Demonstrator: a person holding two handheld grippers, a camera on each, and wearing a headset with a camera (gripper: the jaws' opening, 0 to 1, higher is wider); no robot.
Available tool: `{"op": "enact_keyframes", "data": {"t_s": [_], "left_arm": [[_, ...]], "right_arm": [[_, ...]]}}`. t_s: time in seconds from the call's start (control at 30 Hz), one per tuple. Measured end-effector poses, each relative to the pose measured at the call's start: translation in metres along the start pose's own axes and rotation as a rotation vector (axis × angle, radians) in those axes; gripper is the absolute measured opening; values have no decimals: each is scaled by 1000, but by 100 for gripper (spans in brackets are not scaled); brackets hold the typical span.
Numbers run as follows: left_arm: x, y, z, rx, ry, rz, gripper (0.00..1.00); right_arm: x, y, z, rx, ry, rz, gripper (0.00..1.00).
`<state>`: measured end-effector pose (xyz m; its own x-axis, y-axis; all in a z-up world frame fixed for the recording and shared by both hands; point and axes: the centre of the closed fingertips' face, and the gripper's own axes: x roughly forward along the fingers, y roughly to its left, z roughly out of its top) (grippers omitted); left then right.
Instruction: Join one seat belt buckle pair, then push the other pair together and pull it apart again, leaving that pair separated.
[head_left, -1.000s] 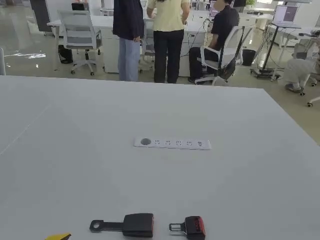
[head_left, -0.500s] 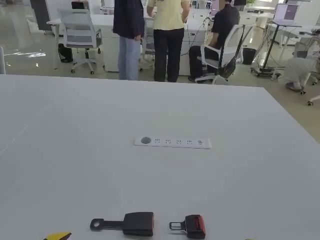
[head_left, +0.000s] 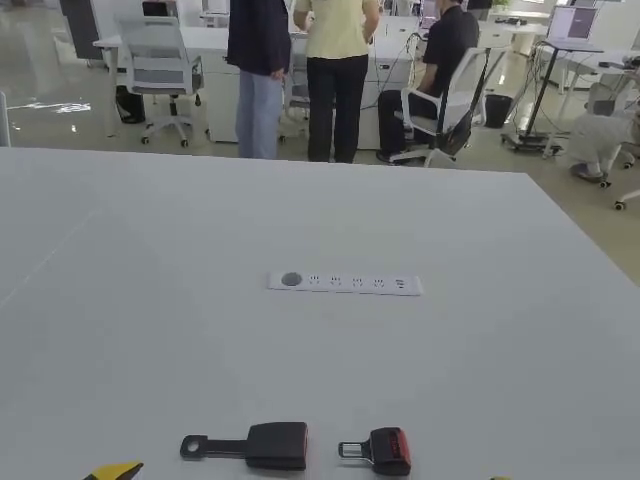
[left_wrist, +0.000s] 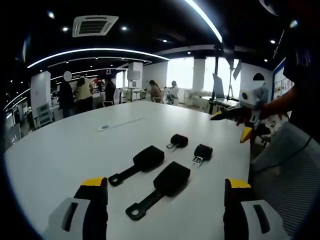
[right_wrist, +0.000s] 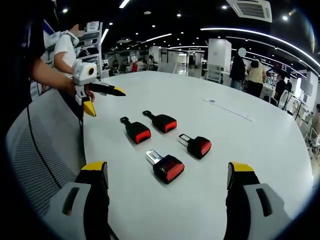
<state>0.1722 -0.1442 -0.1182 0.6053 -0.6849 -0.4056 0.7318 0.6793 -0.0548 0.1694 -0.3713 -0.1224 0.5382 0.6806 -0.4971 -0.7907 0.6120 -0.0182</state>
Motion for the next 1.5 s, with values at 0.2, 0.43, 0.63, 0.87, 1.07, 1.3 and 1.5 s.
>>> {"op": "enact_keyframes", "data": {"t_s": [0.2, 0.43, 0.63, 0.87, 1.07, 1.3, 1.5], "left_arm": [[0, -1, 1, -3, -1, -1, 100], [0, -3, 2, 3, 4, -4, 100], [1, -1, 1, 3, 4, -8, 100], [3, -1, 2, 6, 8, -13, 100], [5, 1, 1, 9, 13, -16, 100], [8, 4, -1, 18, 27, -31, 100], [12, 5, -1, 37, 44, -49, 98]], "right_arm": [[1, -1, 0, 1, 0, 0, 99], [1, -2, -1, 1, 2, 1, 99], [1, -4, -2, 0, 5, 0, 99], [0, -6, -3, -1, 10, -1, 99], [0, -5, -3, -6, 17, 0, 99], [-1, -7, -5, -29, 33, 18, 99], [0, -6, -11, -53, 66, 46, 99]]}}
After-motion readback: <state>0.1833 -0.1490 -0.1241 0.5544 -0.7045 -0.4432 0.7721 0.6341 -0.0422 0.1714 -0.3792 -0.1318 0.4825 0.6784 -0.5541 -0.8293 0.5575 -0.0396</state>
